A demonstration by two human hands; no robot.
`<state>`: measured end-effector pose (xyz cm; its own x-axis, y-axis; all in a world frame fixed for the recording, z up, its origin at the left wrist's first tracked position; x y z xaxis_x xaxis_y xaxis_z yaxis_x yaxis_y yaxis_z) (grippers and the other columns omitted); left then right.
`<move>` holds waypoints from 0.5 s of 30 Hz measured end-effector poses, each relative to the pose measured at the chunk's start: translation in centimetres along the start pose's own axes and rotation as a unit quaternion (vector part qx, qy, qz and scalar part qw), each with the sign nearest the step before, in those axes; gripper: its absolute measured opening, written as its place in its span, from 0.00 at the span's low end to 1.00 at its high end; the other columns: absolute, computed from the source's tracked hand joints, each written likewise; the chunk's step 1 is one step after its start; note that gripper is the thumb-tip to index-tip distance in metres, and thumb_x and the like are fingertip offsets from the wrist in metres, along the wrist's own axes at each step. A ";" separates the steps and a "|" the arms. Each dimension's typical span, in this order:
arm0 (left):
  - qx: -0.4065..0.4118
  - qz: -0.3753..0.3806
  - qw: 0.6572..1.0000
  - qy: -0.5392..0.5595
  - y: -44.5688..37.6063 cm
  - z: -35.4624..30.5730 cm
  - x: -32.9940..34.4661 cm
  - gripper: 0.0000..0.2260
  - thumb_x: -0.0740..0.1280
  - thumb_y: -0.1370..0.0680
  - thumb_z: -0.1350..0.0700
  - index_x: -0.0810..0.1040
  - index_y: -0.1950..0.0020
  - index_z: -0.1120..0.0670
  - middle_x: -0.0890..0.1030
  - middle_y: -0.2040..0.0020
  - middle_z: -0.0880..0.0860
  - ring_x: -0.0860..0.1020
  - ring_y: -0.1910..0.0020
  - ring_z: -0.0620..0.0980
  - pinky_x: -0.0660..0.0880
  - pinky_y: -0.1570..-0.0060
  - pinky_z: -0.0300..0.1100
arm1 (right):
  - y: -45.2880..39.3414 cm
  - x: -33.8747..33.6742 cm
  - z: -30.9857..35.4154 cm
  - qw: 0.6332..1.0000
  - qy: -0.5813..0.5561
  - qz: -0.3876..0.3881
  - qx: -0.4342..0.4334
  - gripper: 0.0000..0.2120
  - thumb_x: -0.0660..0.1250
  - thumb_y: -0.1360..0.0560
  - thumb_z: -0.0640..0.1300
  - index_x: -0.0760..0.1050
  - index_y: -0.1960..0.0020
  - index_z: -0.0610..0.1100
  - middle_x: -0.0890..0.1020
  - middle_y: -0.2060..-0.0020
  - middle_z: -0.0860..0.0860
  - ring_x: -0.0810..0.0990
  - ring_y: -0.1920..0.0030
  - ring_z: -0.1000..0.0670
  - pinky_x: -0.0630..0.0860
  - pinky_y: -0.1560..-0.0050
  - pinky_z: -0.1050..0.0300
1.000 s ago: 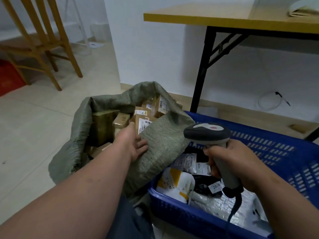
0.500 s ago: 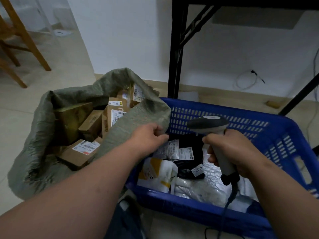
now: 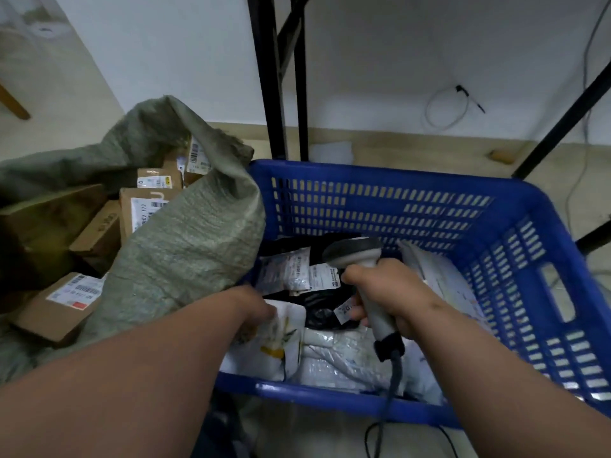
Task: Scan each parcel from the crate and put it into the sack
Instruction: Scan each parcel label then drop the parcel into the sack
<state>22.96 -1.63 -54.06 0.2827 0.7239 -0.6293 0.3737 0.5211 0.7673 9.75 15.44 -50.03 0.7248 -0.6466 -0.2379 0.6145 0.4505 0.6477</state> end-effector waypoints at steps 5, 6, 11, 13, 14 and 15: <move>-0.030 -0.009 0.992 0.119 -0.7 0.7 0.3 0.27 0.66 0.20 0.47 0.68 0.28 0.62 0.74 0.33 0.61 0.74 0.36 0.58 0.73 0.36 0.49 | -2.0 2.7 -2.4 0.992 -0.083 0.042 0.085 0.15 0.69 0.25 0.47 0.74 0.44 0.38 0.80 0.59 0.40 0.83 0.65 0.41 0.78 0.65 0.53; -0.028 -0.014 0.990 0.135 -0.6 0.6 0.2 0.26 0.66 0.20 0.47 0.69 0.29 0.63 0.74 0.33 0.62 0.74 0.36 0.59 0.72 0.36 0.49 | -2.2 3.0 -2.8 0.990 -0.088 0.044 0.099 0.16 0.68 0.25 0.47 0.73 0.43 0.38 0.80 0.57 0.40 0.82 0.63 0.40 0.78 0.66 0.54; 0.003 -0.060 0.961 0.270 0.0 -1.9 0.0 0.15 0.65 0.20 0.56 0.77 0.39 0.65 0.80 0.44 0.63 0.79 0.44 0.62 0.76 0.49 0.49 | -3.0 3.3 -4.0 0.978 -0.143 0.026 0.148 0.11 0.69 0.25 0.46 0.74 0.50 0.38 0.79 0.64 0.43 0.77 0.68 0.43 0.75 0.68 0.54; 0.009 -0.028 0.937 0.349 0.6 -2.8 0.4 0.06 0.64 0.20 0.59 0.76 0.52 0.62 0.77 0.59 0.59 0.76 0.60 0.57 0.71 0.62 0.45 | -3.0 3.0 -4.6 0.970 -0.175 0.025 0.169 0.11 0.70 0.25 0.46 0.74 0.51 0.39 0.80 0.71 0.44 0.77 0.73 0.44 0.75 0.70 0.56; 0.010 -0.026 0.933 0.359 0.7 -3.0 0.5 0.05 0.63 0.20 0.61 0.75 0.56 0.60 0.73 0.64 0.57 0.72 0.66 0.54 0.68 0.65 0.43 | -2.9 2.8 -4.7 0.966 -0.190 0.025 0.173 0.12 0.70 0.25 0.47 0.75 0.51 0.39 0.80 0.75 0.45 0.78 0.76 0.45 0.75 0.72 0.56; 0.019 -0.034 0.933 0.358 0.7 -3.1 0.4 0.05 0.63 0.21 0.62 0.76 0.55 0.62 0.71 0.66 0.55 0.70 0.68 0.52 0.68 0.65 0.43 | -2.9 2.5 -4.8 0.963 -0.204 0.025 0.172 0.11 0.70 0.25 0.47 0.75 0.51 0.39 0.80 0.78 0.45 0.78 0.78 0.45 0.75 0.73 0.57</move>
<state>20.61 0.45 -53.41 -0.4004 0.8137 -0.4215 0.4037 0.5696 0.7160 11.29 15.44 -56.02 0.5248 -0.8491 0.0597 0.3912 0.3029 0.8690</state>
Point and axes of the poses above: each hand's wrist, its own y-axis away from the middle knuckle, its own x-axis out of the palm, z = x × y, the point moved 3 cm from there along -y, towards the middle knuckle
